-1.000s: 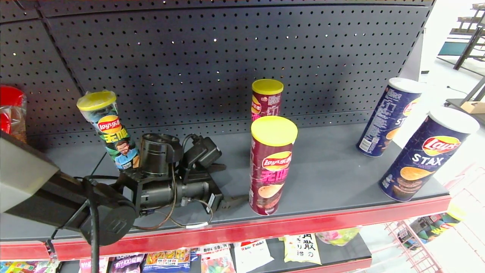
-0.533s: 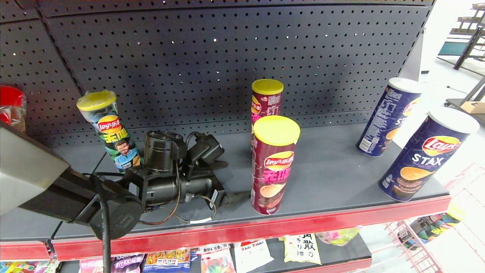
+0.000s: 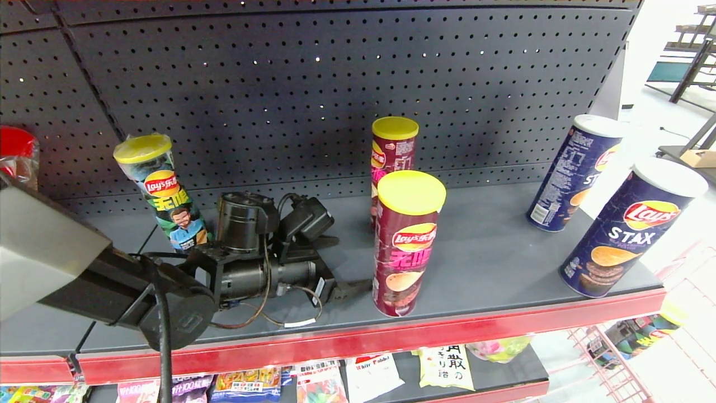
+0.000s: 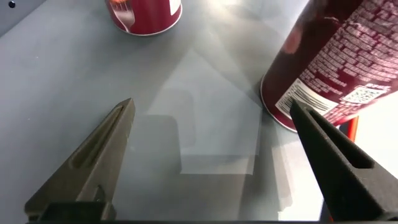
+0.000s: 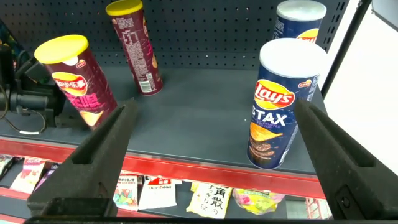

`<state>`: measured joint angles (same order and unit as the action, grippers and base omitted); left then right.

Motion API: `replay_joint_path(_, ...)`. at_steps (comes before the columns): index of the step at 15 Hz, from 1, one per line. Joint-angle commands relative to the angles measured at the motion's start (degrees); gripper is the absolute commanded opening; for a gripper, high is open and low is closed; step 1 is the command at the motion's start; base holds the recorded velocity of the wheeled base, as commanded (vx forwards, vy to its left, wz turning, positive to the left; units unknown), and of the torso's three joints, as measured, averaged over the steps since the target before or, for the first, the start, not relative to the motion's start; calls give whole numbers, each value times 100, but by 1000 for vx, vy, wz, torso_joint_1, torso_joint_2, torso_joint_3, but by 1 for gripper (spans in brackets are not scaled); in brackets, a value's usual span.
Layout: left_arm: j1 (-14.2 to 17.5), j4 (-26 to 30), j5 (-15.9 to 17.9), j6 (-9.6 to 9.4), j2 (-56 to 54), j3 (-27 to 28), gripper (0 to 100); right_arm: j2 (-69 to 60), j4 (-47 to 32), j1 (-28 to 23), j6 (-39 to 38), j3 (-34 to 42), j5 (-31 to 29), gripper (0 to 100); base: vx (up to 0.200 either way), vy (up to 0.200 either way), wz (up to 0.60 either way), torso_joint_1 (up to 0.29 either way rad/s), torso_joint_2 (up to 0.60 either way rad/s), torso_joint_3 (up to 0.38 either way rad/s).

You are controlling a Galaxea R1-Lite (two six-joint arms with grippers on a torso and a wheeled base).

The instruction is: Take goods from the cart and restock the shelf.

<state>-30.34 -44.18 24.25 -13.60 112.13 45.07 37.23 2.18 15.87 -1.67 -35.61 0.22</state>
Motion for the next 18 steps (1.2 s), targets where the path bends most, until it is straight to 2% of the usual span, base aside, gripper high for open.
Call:
replay_joint_path(1, 2, -3, 1, -2, 37, 28, 100, 12, 2, 4, 0, 1, 4, 100, 0, 0, 0, 0, 0, 0)
replay_joint_path(18, -95, -3, 1, 7, 160, 116, 100, 39, 2, 4, -35, 10, 13, 100, 0, 0, 0, 0, 0, 0)
